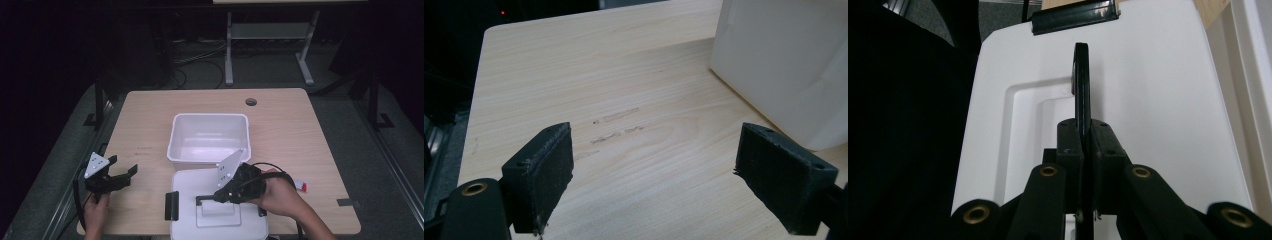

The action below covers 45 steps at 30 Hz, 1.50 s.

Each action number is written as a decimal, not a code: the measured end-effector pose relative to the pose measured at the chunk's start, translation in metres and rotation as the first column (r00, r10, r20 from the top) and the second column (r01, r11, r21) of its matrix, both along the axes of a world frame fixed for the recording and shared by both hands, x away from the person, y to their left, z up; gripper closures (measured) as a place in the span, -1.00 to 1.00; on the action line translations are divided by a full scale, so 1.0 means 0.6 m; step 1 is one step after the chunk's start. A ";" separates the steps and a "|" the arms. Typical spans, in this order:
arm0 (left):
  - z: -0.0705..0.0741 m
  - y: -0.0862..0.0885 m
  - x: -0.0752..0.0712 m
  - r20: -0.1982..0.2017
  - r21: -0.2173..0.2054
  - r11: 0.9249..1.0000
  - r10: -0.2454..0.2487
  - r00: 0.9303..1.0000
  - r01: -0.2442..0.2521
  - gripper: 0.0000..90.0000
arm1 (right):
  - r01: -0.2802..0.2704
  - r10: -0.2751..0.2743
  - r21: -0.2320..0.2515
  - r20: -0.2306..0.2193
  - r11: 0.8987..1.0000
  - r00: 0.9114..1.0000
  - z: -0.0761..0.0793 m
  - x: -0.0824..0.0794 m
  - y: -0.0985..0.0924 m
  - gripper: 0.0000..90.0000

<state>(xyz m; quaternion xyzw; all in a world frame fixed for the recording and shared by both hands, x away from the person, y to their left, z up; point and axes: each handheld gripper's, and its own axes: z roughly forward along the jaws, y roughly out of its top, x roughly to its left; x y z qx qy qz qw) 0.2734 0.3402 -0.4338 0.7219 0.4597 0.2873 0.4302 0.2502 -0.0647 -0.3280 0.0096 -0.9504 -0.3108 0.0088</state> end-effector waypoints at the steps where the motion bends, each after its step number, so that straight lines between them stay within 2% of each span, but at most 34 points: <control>1: 0.000 0.000 0.000 0.000 0.000 1.000 0.000 1.000 0.000 -0.67 | 0.002 -0.002 0.000 -0.005 1.000 1.000 -0.002 0.001 -0.001 0.88; 23: 0.000 0.002 0.000 0.000 0.002 1.000 0.003 1.000 -0.003 -0.67 | 0.044 -0.045 -0.022 -0.043 0.999 0.998 -0.032 0.019 -0.023 0.88; 33: -0.001 0.000 0.000 0.000 0.000 1.000 0.003 1.000 -0.003 -0.67 | 0.091 -0.092 -0.028 -0.040 0.995 0.995 -0.031 0.014 -0.065 0.88; 45: -0.001 0.001 -0.001 0.000 0.001 1.000 0.006 1.000 -0.006 -0.67 | 0.158 -0.161 -0.043 -0.053 0.986 0.986 -0.036 -0.005 -0.135 0.88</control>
